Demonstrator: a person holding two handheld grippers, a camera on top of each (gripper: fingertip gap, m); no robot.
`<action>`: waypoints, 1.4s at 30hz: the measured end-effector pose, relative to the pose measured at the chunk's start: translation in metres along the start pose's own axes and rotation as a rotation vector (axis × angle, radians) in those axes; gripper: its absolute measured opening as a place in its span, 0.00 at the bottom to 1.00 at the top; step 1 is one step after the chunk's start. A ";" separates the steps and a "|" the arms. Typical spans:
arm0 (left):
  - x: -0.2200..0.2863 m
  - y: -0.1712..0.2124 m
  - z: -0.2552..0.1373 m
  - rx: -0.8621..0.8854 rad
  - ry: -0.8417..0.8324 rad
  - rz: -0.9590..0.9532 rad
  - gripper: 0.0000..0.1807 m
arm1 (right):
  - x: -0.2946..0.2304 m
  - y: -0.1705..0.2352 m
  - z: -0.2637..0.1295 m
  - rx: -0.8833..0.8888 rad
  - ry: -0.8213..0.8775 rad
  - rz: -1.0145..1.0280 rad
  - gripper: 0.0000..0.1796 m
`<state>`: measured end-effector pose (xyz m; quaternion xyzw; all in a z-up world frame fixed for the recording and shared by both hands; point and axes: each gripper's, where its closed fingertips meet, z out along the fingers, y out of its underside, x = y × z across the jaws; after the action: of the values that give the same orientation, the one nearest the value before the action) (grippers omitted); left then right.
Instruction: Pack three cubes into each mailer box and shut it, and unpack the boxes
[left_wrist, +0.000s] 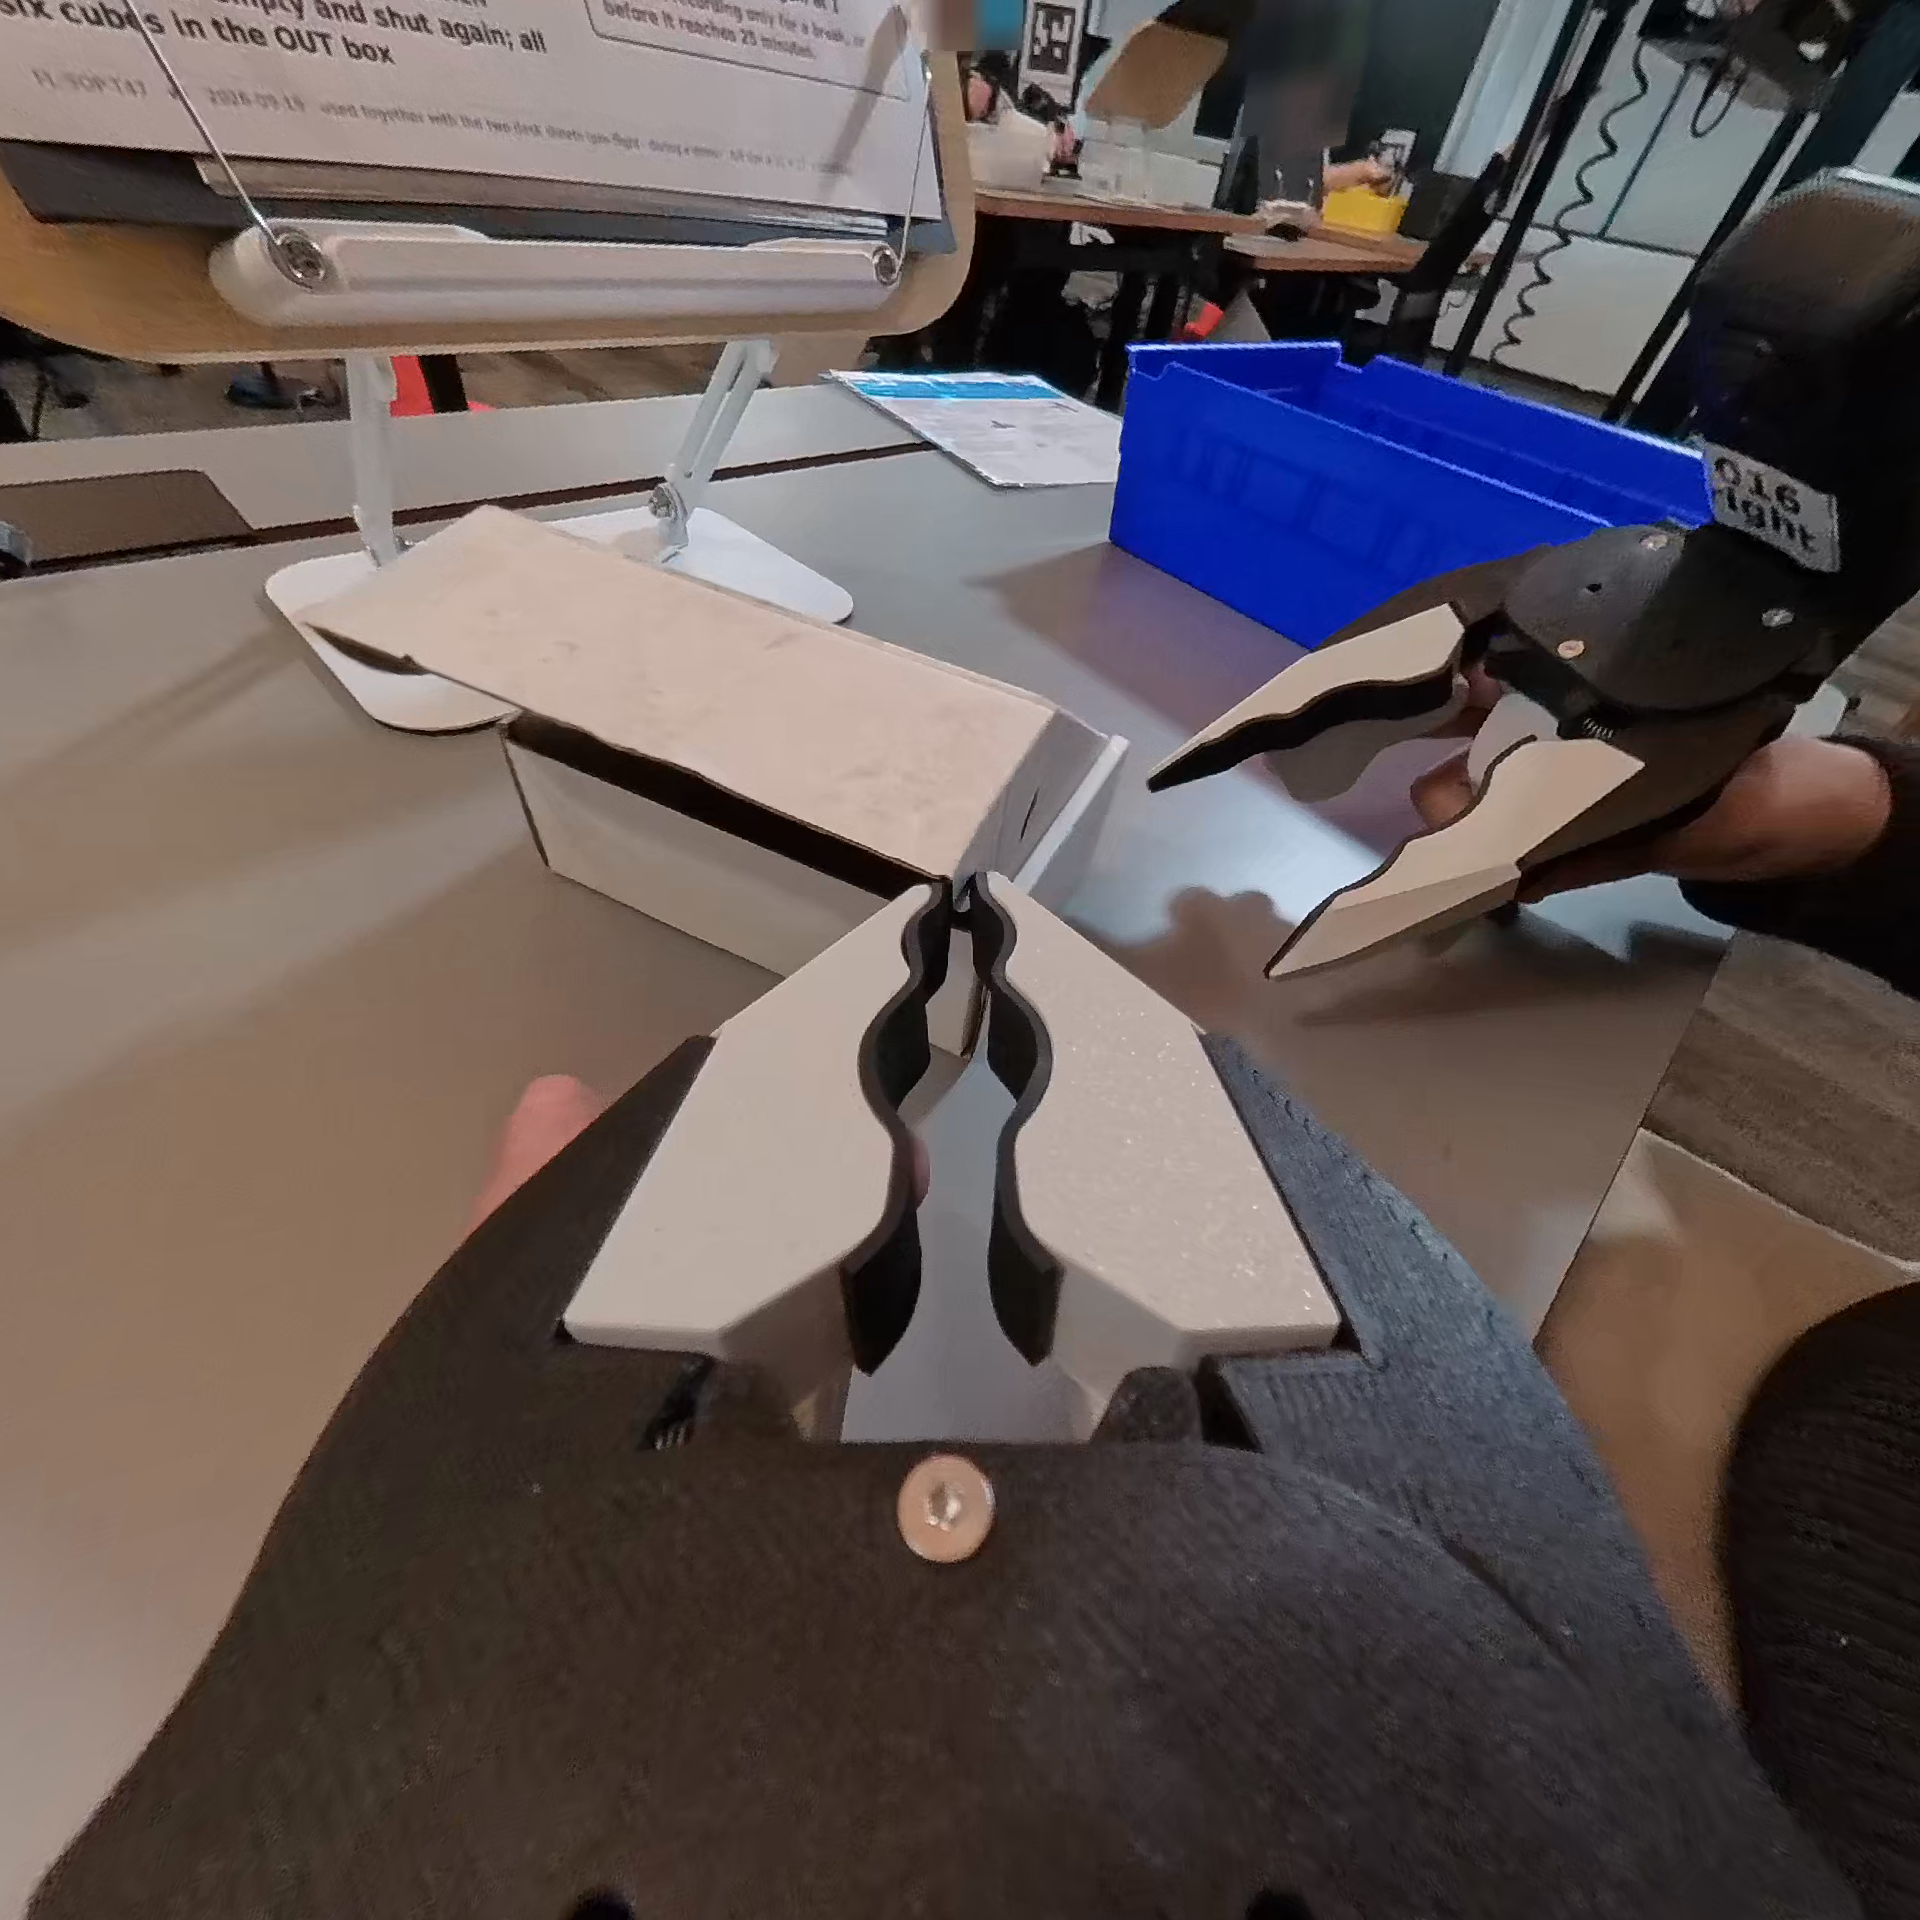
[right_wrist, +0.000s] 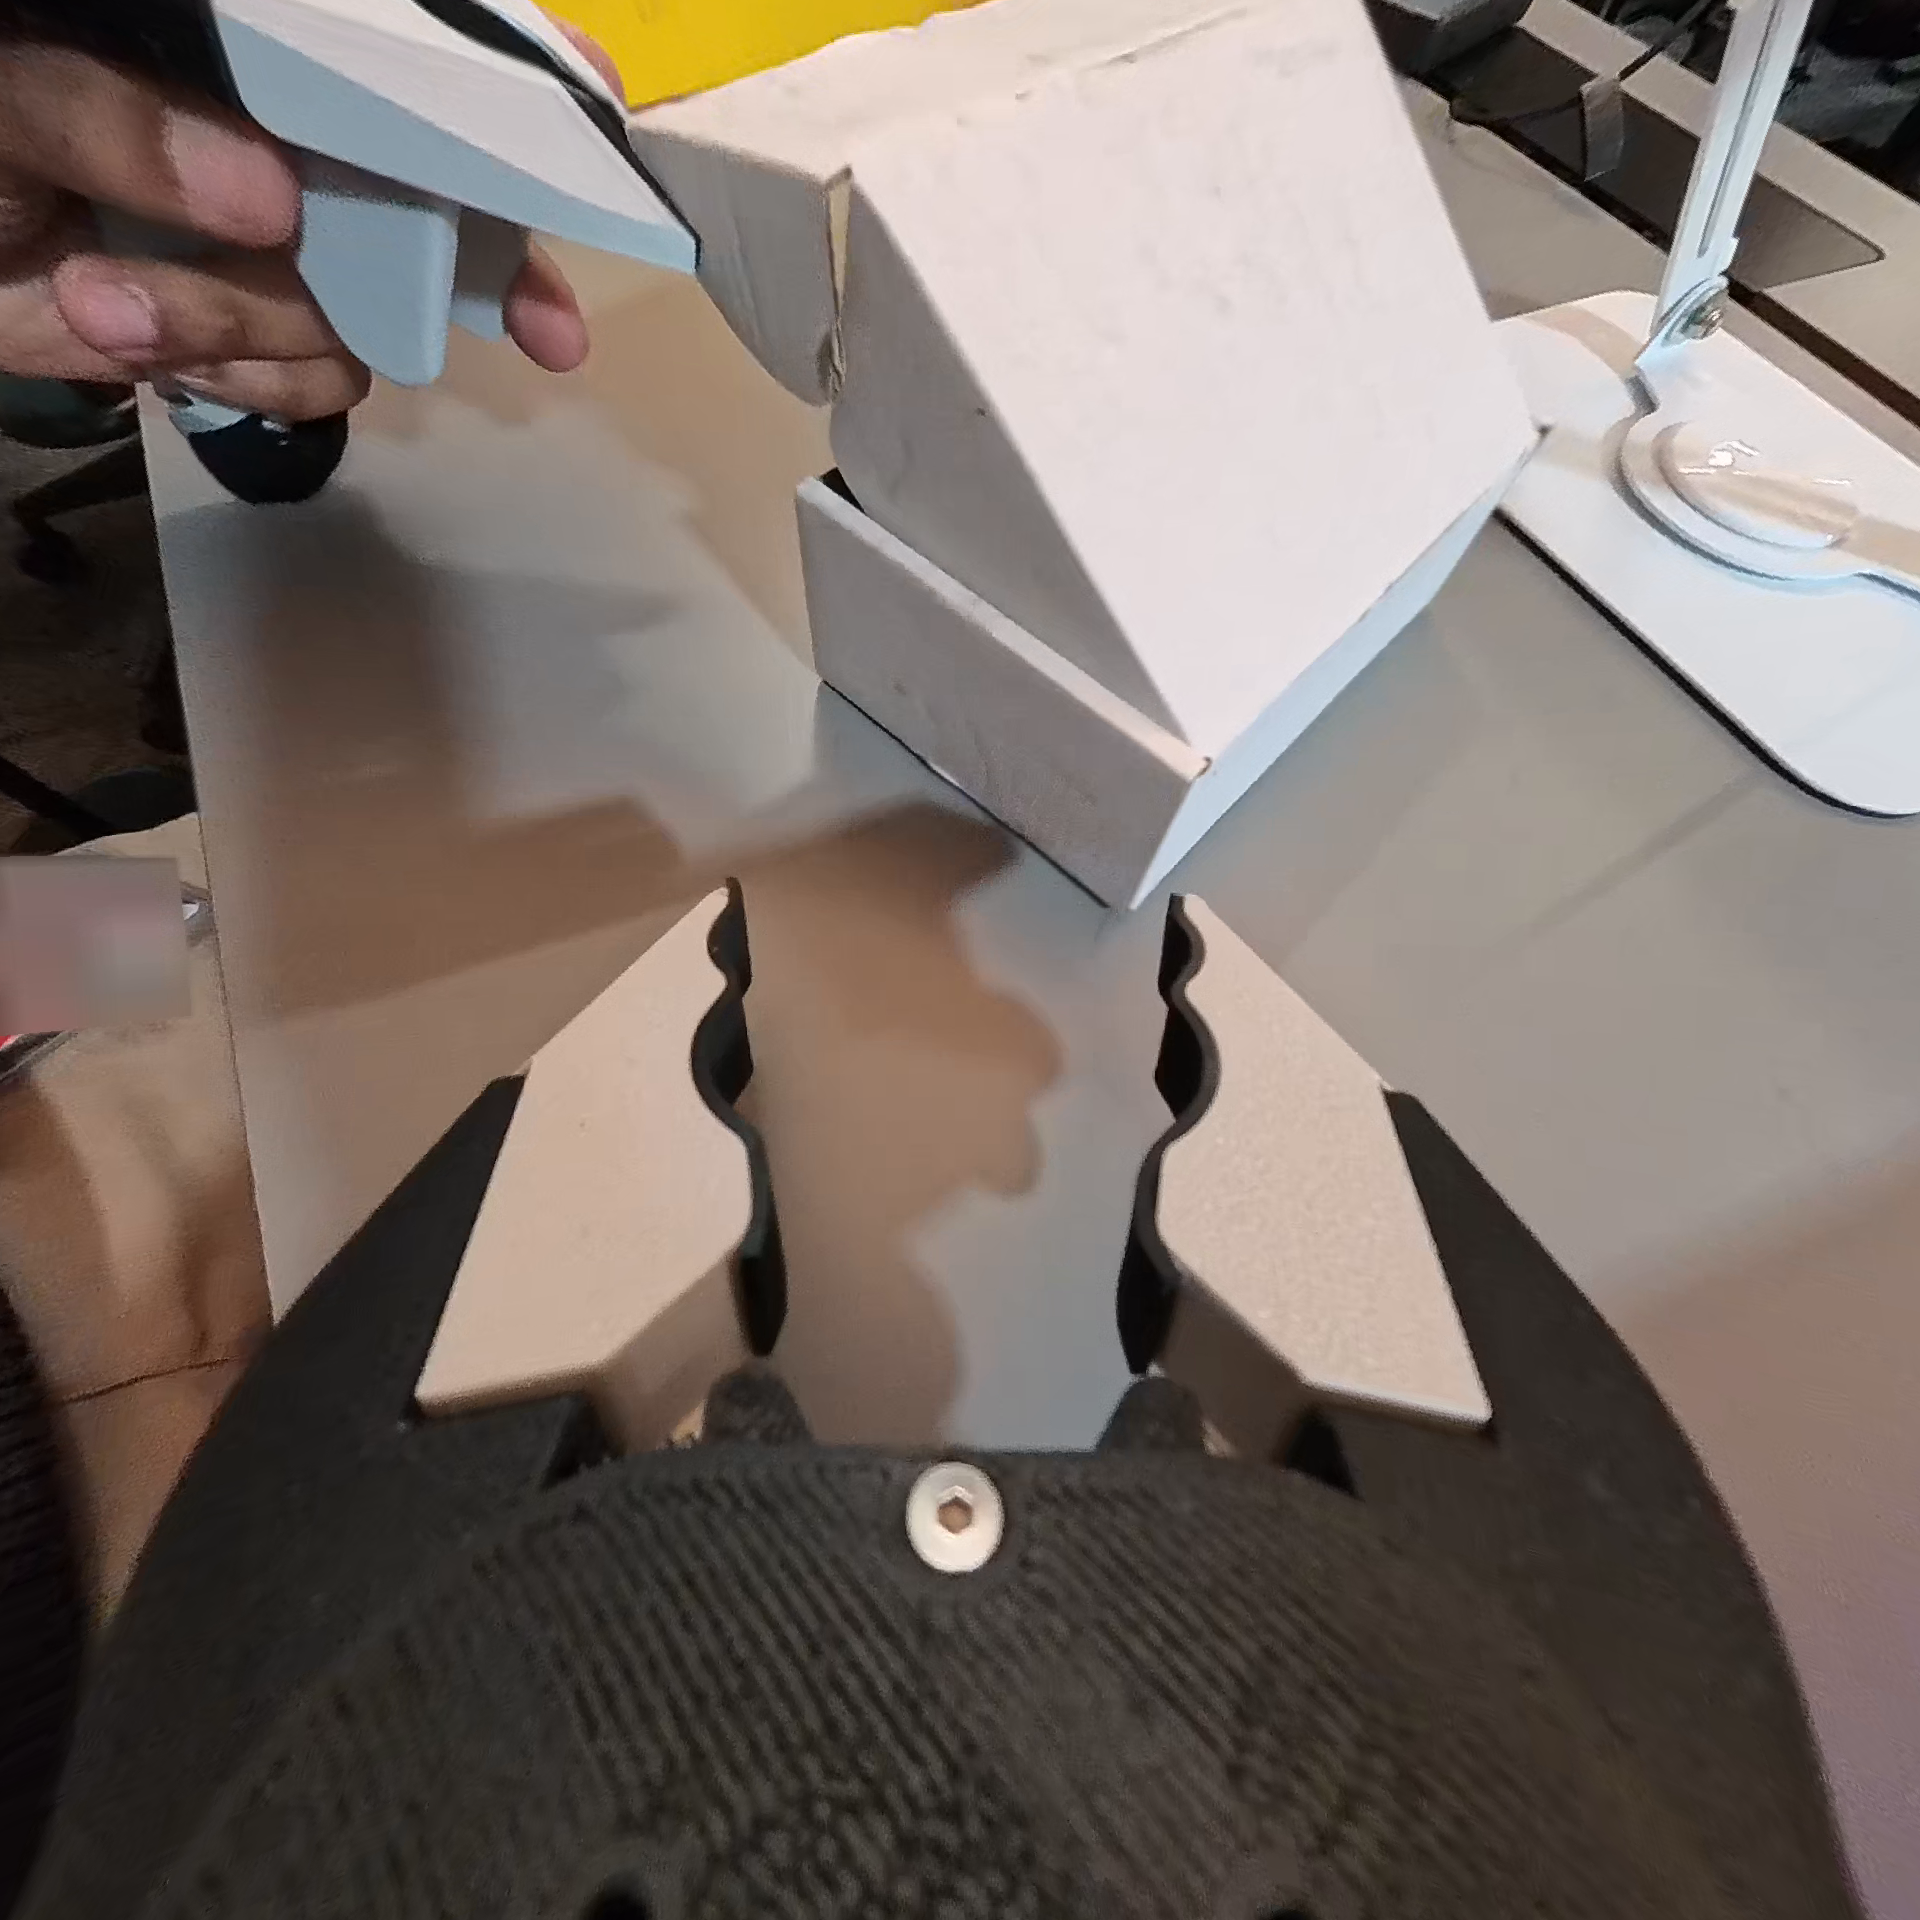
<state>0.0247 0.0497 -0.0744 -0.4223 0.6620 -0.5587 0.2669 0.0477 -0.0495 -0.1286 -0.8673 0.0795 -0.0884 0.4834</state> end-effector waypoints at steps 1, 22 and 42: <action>0.001 0.001 0.000 -0.007 0.004 0.012 0.00 | 0.000 -0.001 0.000 0.004 0.001 -0.001 0.44; 0.077 -0.011 0.027 -0.004 -0.010 0.090 0.00 | -0.007 -0.055 -0.036 0.224 0.208 -0.295 0.33; 0.094 -0.015 0.033 0.055 0.007 0.006 0.10 | -0.014 -0.074 -0.046 0.231 0.633 -0.822 0.03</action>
<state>0.0093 -0.0479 -0.0564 -0.4106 0.6486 -0.5774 0.2780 0.0272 -0.0456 -0.0433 -0.6989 -0.1352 -0.5361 0.4537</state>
